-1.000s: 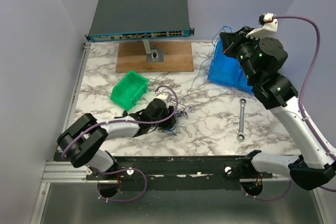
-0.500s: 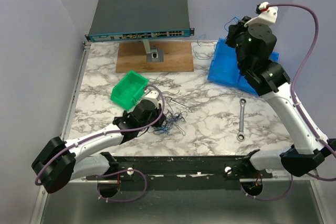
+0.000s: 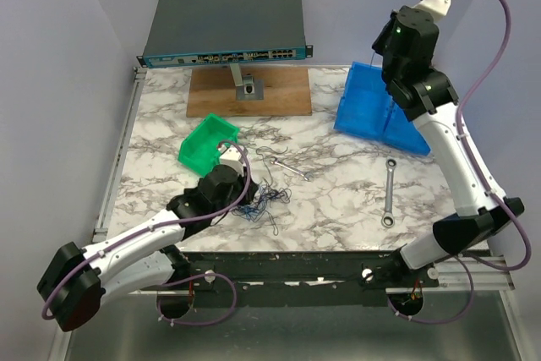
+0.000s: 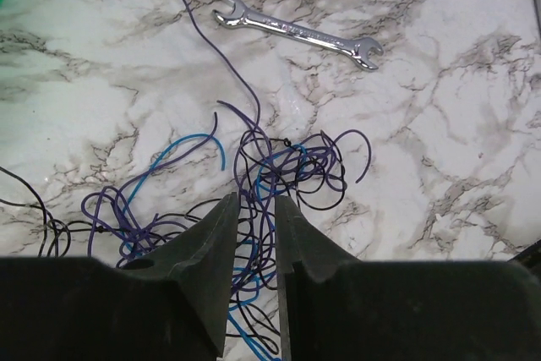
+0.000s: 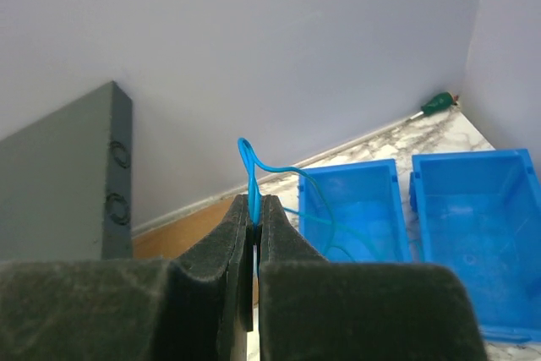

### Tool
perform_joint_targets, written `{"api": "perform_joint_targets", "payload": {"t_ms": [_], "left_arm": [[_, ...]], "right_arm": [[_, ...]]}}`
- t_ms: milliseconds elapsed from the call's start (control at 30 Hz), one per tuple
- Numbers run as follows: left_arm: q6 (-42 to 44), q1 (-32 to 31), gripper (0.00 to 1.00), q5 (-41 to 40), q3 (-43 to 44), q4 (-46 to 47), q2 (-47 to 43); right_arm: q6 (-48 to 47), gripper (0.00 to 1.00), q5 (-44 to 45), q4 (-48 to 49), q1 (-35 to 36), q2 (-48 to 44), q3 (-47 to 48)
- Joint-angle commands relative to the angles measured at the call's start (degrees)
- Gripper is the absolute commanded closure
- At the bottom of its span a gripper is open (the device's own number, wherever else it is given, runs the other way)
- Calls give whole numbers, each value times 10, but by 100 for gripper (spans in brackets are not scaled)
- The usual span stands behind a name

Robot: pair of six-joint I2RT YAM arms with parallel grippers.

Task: Untangle the cables

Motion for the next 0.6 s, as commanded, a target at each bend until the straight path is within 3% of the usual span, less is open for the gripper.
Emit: {"api": "perform_joint_targets", "payload": {"t_ms": [0, 267, 567], "left_arm": [[27, 3, 73, 11, 12, -1, -33], [38, 2, 58, 13, 11, -11, -65], [41, 2, 51, -9, -5, -13, -131]], "right_arm": [[-1, 99, 20, -5, -19, 40, 17], [-6, 99, 15, -2, -49, 91, 56], [-35, 99, 8, -11, -54, 143, 147]]}}
